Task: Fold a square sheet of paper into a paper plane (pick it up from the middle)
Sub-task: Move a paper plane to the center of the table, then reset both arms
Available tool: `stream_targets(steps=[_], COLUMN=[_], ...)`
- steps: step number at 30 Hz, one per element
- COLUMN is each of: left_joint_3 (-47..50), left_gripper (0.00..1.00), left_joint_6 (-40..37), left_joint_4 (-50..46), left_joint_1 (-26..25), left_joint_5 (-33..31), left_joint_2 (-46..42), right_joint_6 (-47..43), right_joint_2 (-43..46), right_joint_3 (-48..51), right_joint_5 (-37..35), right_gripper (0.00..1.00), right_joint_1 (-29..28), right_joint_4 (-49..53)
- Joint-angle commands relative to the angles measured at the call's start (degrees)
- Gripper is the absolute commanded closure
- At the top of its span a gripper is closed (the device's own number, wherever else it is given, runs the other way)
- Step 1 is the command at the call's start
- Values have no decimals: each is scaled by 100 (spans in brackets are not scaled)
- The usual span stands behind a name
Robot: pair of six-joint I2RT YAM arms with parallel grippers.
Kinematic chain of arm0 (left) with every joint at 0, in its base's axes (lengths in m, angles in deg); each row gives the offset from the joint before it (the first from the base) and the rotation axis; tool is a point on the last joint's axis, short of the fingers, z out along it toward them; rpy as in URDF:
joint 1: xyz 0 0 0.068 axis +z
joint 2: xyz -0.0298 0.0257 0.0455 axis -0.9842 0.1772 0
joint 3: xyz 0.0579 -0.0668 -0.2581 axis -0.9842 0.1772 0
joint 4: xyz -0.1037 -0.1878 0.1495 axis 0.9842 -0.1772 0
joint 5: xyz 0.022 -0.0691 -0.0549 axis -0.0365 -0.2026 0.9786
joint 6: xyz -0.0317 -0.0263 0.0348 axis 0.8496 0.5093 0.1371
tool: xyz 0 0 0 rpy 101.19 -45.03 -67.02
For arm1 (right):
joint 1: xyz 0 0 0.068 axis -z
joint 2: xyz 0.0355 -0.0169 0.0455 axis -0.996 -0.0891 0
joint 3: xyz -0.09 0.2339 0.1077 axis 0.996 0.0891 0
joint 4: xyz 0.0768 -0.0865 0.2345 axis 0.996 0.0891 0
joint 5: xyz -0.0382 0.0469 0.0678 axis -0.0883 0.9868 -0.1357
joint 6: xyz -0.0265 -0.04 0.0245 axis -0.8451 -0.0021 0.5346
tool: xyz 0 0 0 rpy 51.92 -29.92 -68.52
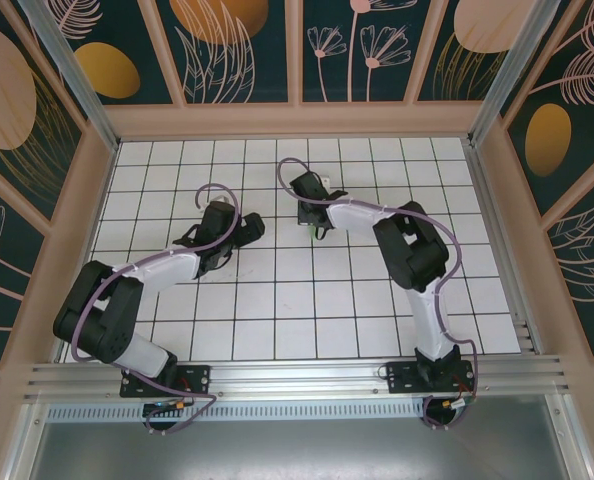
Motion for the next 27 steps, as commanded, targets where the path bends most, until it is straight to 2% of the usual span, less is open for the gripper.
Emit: stream_targets(steps=[1, 6, 10, 14, 18, 22, 25, 27], left_joint_3=[44, 6, -31, -213, -481, -637, -633, -559], left_gripper=[2, 2, 1, 1, 1, 2, 1, 1], left_joint_6=[-103, -100, -118, -169, -276, -380, -560, -716], left_joint_4=[-208, -223, -297, -531, -795, -936, -899, -832], left_joint_1=[25, 26, 28, 33, 54, 203, 425, 584], left_joint_5=[-165, -117, -167, -371, -940, -1483, -1817, -2146], left_joint_2=[-54, 1, -46, -175, -407, -692, -961, -1157], right_joint_6=[-196, -187, -174, -96, 44, 160, 82, 17], right_joint_2=[-183, -329, -194, 435, 1408, 2508, 3264, 3725], right_joint_3=[-247, -336, -441, -405, -26, 709, 1333, 1773], right_joint_5=[114, 150, 237, 503, 519, 67, -584, -951], right_gripper=[95, 94, 86, 70, 49, 34, 25, 12], right_joint_1=[89, 158, 151, 117, 94, 222, 464, 759], right_joint_4=[-72, -51, 75, 116, -63, -335, -486, -565])
